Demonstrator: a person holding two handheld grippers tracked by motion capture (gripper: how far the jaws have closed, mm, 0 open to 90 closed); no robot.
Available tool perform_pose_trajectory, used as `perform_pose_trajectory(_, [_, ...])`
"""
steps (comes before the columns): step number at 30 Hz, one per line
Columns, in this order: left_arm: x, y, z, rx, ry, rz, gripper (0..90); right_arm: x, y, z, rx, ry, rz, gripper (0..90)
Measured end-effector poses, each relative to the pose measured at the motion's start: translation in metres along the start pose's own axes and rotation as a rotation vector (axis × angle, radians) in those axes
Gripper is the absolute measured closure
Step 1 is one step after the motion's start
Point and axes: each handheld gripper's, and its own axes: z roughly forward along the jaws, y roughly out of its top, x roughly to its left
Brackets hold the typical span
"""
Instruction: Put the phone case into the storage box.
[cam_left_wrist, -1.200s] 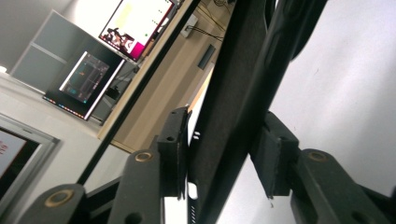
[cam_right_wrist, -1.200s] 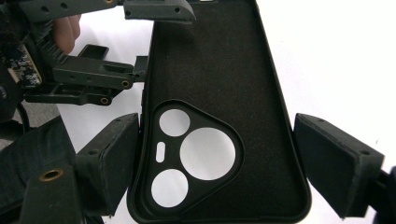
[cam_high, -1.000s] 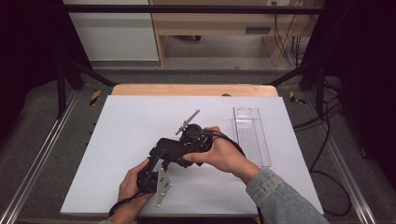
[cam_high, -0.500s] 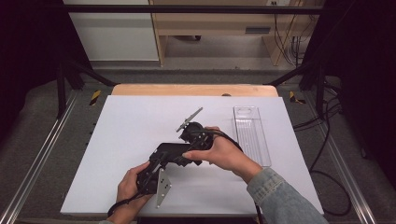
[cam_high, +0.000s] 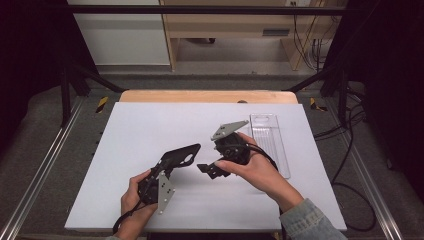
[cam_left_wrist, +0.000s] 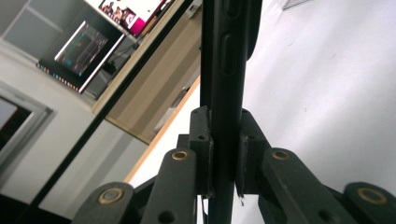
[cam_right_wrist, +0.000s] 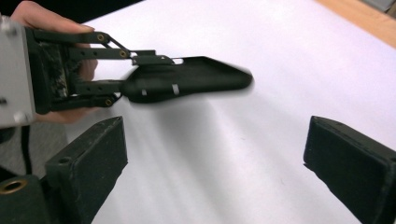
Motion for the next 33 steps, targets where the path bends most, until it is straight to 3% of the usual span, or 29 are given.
perform_pose_trajectory(2, [0.002,-0.001,0.0,0.007,0.005,-0.024,79.9,-0.001,-0.012,0.0,-0.038,-0.029,-0.004,8.0])
perform_pose_trajectory(7, [0.007,-0.003,-0.002,0.021,0.026,-0.068,79.9,0.003,-0.025,0.002,-0.079,-0.01,-0.008,6.9])
perform_pose_trajectory(10, [0.01,-0.004,-0.004,0.02,0.027,-0.105,79.9,0.005,-0.036,0.003,-0.129,-0.042,0.002,6.9])
perform_pose_trajectory(16, [0.015,-0.004,-0.007,0.011,0.034,-0.169,79.9,0.003,-0.046,0.003,-0.158,-0.059,0.029,6.8])
perform_pose_trajectory(20, [0.019,-0.004,-0.009,-0.003,0.033,-0.229,79.9,0.0,-0.055,0.008,-0.227,-0.075,0.065,6.8])
perform_pose_trajectory(26, [0.026,-0.009,-0.013,-0.014,0.027,-0.33,79.9,0.002,-0.056,0.006,-0.308,-0.08,0.069,6.6])
perform_pose_trajectory(33, [0.034,-0.014,-0.016,-0.045,0.013,-0.451,79.9,0.003,-0.057,0.007,-0.342,-0.119,0.061,7.4])
